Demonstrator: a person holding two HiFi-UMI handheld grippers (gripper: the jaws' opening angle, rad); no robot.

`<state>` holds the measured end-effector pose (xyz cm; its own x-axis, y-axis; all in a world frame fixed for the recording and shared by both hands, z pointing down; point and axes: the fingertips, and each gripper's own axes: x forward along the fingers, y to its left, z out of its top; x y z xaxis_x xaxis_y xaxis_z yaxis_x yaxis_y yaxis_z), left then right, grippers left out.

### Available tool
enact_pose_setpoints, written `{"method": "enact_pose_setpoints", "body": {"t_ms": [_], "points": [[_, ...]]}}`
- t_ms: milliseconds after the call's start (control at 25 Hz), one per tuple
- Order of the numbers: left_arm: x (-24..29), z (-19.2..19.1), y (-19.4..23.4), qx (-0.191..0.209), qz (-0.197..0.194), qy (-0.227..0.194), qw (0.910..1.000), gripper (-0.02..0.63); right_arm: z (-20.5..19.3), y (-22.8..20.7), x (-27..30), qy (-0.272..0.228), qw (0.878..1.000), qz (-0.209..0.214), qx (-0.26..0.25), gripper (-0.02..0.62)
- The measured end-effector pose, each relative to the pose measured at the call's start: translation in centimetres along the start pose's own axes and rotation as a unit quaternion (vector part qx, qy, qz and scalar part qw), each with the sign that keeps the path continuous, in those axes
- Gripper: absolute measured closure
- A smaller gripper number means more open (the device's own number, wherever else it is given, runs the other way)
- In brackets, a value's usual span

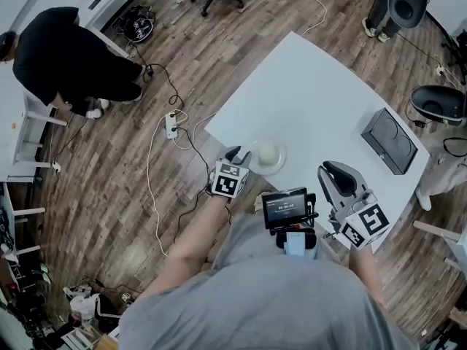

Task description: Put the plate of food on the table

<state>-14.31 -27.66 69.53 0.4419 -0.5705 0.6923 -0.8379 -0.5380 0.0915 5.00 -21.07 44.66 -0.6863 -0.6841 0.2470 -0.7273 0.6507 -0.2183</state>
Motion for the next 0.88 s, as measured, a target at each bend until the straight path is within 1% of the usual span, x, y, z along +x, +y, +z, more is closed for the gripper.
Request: {"method": "enact_pose_setpoints", "body": {"t_ms": [160,200,320,480,640,880], "points": [[-2.4,3.0,-1.7,-0.009,-0.029,-0.045,0.9985,0.463,0.1,-0.2,-0.1,-0.010,1.000,0.003,0.005,0.561],[-3.0,3.7,-2.1,-0.011,-0.035,-0.056,0.9978,0.475,0.2,-0.2,-0.1,-0.012,1.000,0.005,0.007,0.561],[-5.3,5.1,-3.2,-0.017,-0.045,-0.085,0.9952,0.547,0.1,0.0,-0.2,-0.017,1.000,0.009,0.012,0.561],[-8.1,6.5,-5.0,-0.022,-0.058,-0.115,0.9914,0.586,-0.3,0.3,-0.3,-0.018,1.000,0.012,0.008,0.561],[-10.6,7.6,-6.5,-0.035,-0.071,-0.141,0.9868,0.587,-0.5,0.4,-0.4,-0.017,1.000,0.014,0.007,0.561],[-13.7,8.8,-7.4,-0.041,-0.072,-0.176,0.9810,0.588,-0.8,0.7,-0.7,-0.014,1.000,0.018,0.002,0.561]]}}
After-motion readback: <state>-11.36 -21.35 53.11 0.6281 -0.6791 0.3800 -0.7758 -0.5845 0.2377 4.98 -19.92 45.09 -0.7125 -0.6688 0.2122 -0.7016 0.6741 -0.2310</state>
